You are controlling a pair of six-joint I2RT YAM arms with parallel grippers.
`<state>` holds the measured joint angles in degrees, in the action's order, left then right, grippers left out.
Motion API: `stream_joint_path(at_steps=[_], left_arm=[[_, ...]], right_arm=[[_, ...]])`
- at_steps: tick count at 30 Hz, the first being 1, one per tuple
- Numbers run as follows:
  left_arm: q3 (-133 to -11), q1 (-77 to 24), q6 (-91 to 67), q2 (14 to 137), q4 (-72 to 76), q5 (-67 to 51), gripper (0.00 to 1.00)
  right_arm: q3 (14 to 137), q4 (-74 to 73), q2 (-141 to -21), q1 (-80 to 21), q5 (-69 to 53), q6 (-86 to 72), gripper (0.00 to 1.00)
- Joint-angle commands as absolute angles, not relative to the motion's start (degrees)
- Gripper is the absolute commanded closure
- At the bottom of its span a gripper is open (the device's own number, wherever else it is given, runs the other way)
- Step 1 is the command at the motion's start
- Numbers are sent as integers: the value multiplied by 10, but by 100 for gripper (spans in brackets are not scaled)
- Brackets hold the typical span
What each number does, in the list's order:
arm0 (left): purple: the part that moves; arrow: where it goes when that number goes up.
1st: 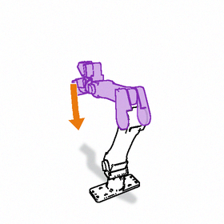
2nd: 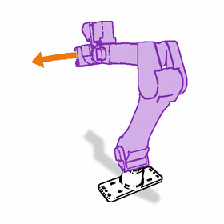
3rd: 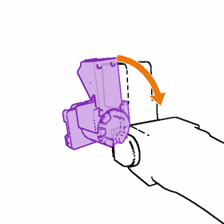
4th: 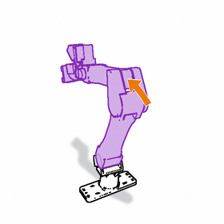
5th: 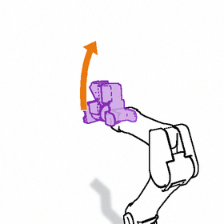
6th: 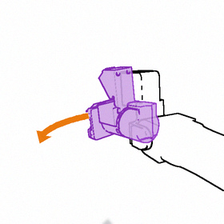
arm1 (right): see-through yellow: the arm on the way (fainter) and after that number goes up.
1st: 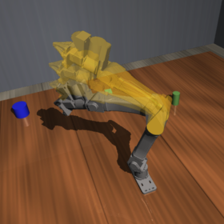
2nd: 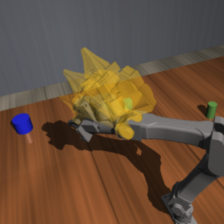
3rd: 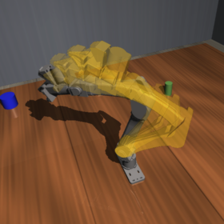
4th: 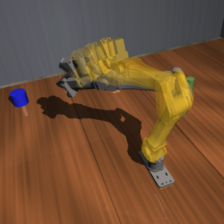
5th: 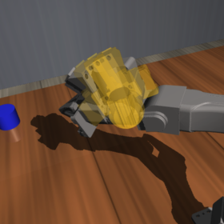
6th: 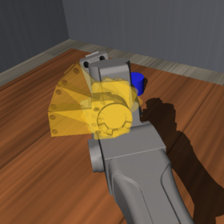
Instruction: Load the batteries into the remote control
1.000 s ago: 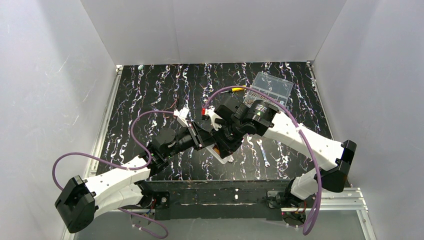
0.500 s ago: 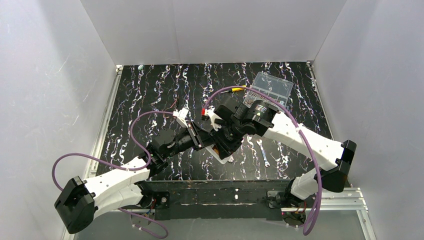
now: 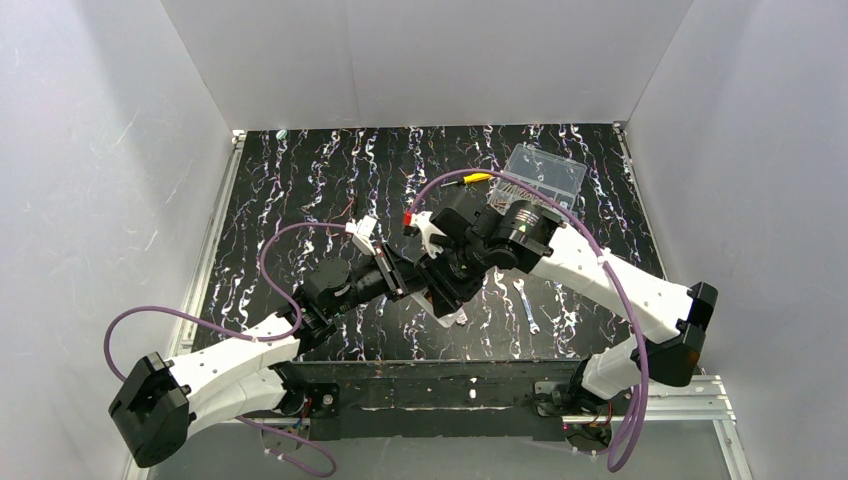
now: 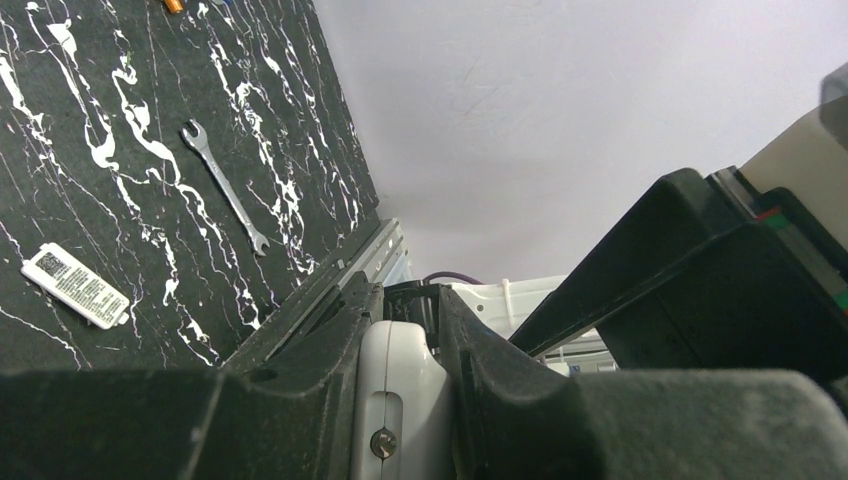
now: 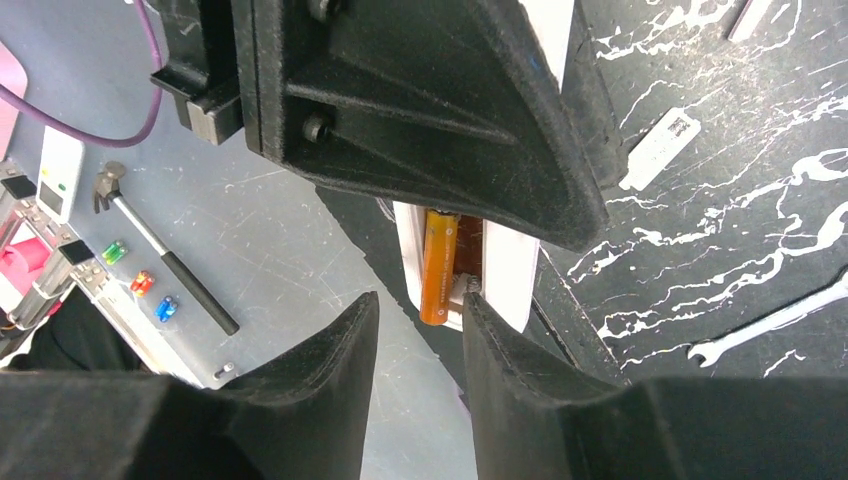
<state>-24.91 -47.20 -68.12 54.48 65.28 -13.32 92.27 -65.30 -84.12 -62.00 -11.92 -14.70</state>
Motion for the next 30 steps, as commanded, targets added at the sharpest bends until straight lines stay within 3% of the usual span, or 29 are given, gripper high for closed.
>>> stream_joint_path(at_steps=[1,18,30], left_arm=[[-254,-471,-682,527,703,-142,100],[-266,-471,-698,539,722,-155,100],[-288,-472,-718,536,712,-173,100]], right_arm=[[942,-632,-820,-621,-121,-147,55],[944,-593,-753,-621,-95,-60,49],[827,-464,-617,-568,-329,229,54]])
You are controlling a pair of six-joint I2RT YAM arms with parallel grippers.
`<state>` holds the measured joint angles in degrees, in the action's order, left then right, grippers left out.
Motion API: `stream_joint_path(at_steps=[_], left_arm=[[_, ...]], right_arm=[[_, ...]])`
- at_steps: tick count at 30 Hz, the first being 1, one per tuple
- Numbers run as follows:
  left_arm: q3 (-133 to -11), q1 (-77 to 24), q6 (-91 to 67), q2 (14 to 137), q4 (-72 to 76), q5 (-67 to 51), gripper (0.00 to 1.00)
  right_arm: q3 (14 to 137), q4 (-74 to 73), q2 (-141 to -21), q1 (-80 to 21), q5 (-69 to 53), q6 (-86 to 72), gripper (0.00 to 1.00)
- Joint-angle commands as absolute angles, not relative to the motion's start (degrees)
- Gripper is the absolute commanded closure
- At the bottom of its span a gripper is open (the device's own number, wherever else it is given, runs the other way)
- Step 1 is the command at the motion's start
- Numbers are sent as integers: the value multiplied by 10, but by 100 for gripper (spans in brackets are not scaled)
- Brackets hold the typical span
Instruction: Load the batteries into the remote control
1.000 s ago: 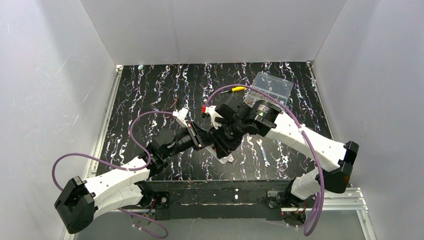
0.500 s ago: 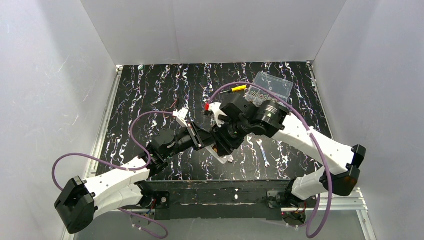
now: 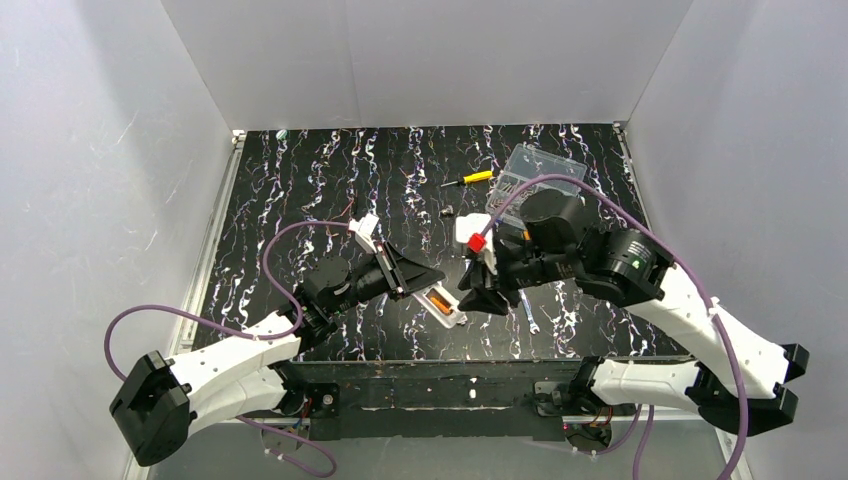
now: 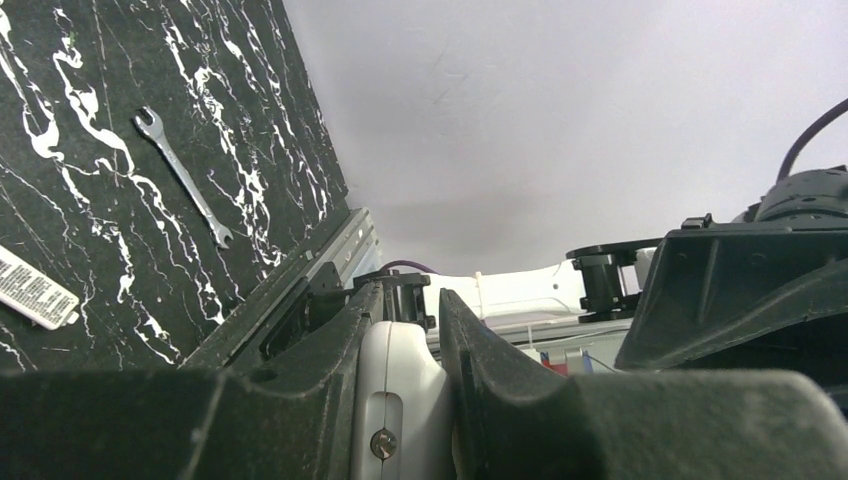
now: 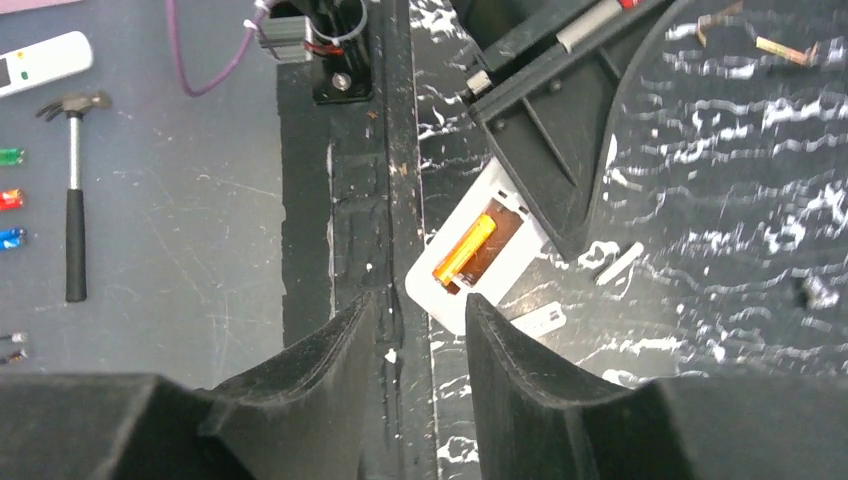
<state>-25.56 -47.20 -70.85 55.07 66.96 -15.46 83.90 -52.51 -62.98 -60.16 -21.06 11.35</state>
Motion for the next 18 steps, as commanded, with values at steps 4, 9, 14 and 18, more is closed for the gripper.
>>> stream_joint_path(at_steps=[4,9,14,18], left_arm=[[-293,-471,-727,533,709,-181,100],[-298,-471,-736,529,707,-191,100],[-301,-471,-735,522,695,-193,100],[-305,-471,-735,524,694,-196,100]], right_arm=[[827,-478,-631,-482,-463,281,54],[832,-534,-651,-451,-537,398,53],[809,-505,-646,-451,-566,412,53],[780,-483,-640,-451,-573,420,53]])
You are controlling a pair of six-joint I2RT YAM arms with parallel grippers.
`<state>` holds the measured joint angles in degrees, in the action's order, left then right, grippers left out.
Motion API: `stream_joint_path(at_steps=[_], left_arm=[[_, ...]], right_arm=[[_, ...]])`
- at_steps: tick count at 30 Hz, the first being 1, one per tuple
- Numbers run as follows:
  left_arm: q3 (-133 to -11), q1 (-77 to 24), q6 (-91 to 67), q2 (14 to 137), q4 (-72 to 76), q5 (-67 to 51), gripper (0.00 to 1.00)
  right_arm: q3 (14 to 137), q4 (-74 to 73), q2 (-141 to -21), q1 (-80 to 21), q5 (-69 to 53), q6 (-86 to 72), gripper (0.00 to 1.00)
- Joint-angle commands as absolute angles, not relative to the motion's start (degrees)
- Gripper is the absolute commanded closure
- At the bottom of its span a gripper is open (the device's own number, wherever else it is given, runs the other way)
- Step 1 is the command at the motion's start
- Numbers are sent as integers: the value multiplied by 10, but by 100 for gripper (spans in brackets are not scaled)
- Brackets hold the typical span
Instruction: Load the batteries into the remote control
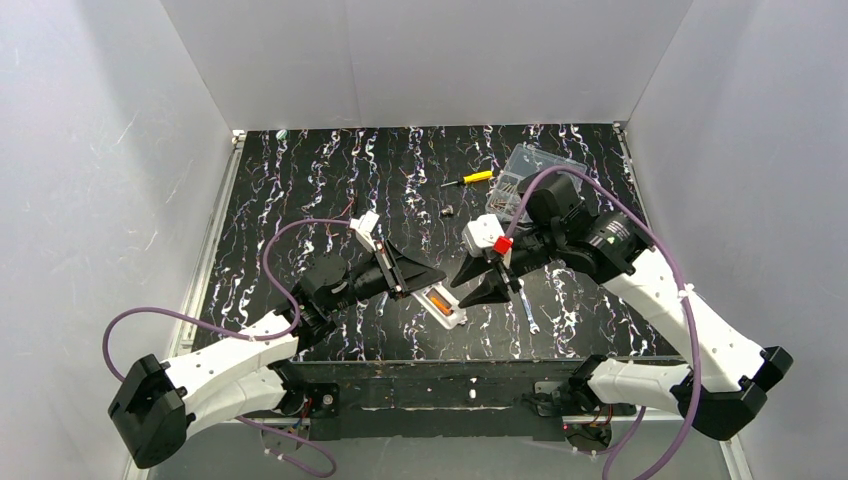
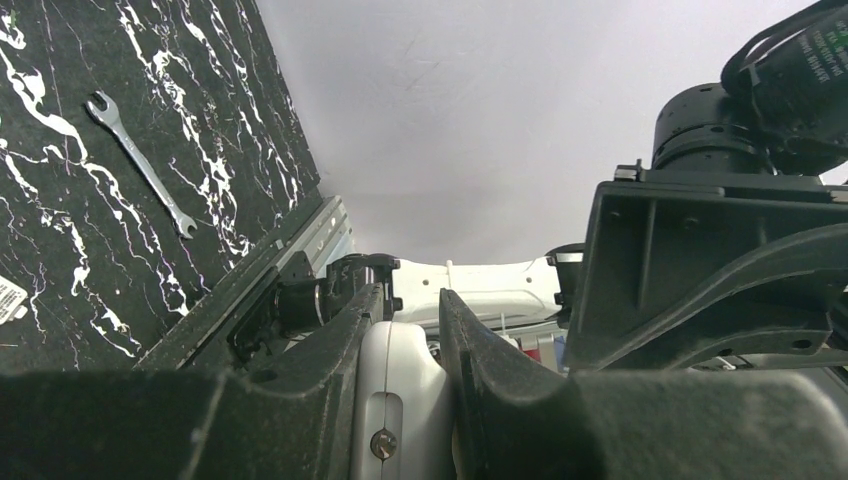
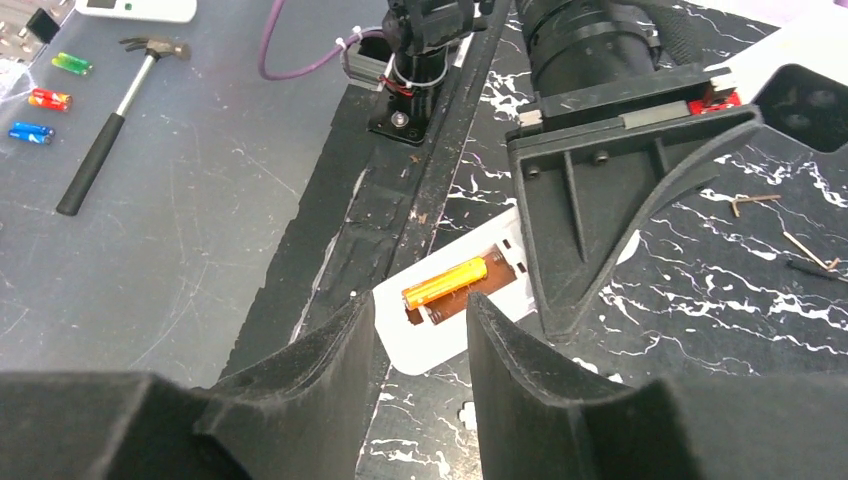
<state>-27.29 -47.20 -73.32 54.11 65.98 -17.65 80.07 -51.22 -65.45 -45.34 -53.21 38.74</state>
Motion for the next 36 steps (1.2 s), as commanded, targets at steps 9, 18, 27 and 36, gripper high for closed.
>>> stream_joint_path(at_steps=[9,18,27,36], left_arm=[[-309,-471,-738,532,697,-199,100],[-310,-471,-737,535,700,-200,100],[-309,-471,-737,536,700,-199,100],[-310,-471,-737,537,705,-199,100]], right_arm=[[763,-485,-656,-451,-594,459,56],[783,-526,-694,-452,-618,510,57],[787,-545,-713,-460,-620,527,54],[786,-548,-721,-467,-610,530,52]])
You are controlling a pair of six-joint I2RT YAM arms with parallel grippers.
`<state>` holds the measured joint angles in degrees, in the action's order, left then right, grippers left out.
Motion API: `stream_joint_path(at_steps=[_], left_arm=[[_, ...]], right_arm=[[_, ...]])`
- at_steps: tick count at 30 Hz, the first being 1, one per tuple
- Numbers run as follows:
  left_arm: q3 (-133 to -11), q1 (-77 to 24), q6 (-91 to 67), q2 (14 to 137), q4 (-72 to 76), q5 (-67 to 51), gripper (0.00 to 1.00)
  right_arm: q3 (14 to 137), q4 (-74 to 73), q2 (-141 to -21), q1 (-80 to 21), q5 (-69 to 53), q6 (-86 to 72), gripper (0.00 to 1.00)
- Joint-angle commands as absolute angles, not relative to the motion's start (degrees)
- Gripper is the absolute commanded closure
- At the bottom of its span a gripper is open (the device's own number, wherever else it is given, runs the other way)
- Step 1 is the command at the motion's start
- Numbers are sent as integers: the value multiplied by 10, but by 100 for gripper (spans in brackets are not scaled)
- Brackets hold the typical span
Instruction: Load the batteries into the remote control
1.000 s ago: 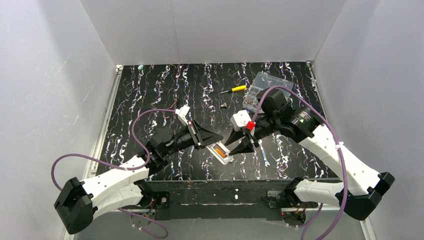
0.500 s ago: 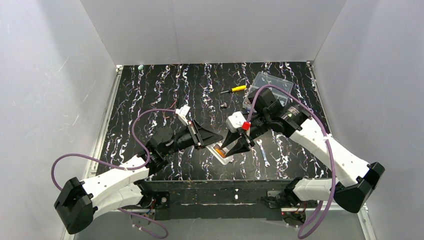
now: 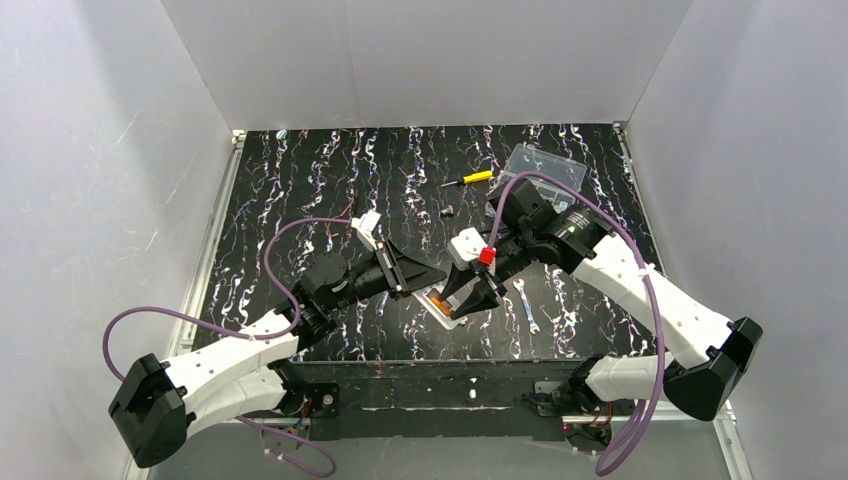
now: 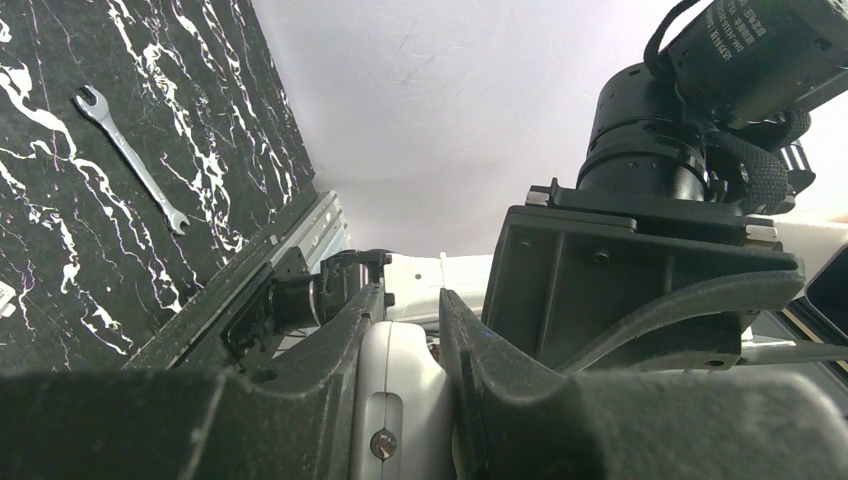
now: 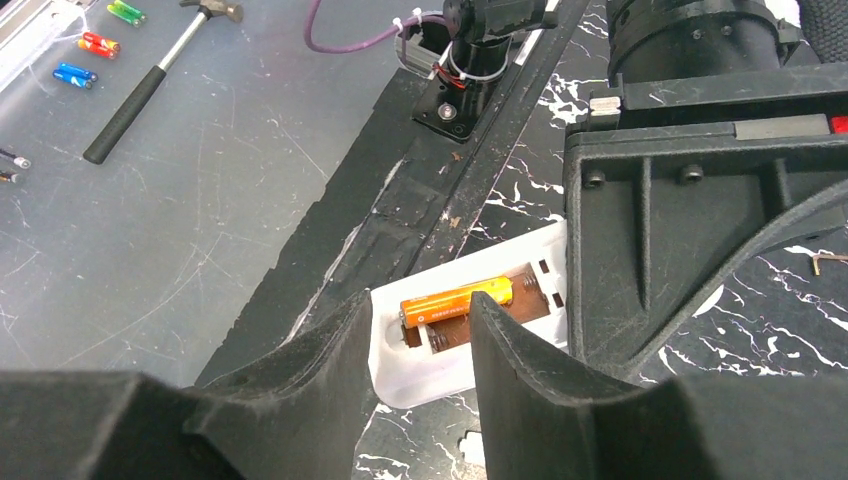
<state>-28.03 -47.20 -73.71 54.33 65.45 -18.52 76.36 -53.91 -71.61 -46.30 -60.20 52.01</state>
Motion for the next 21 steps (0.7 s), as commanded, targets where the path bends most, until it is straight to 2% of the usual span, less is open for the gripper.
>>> stream_joint_path(at_steps=[1,21], left_arm=[[-310,-471,-737,538,705,-199,100],[-308,-471,-737,538,708,-196,100]], right_arm=[[786,-547,-722,-467,-611,530,52],[792,-566,-736,-468,-608,541,59]])
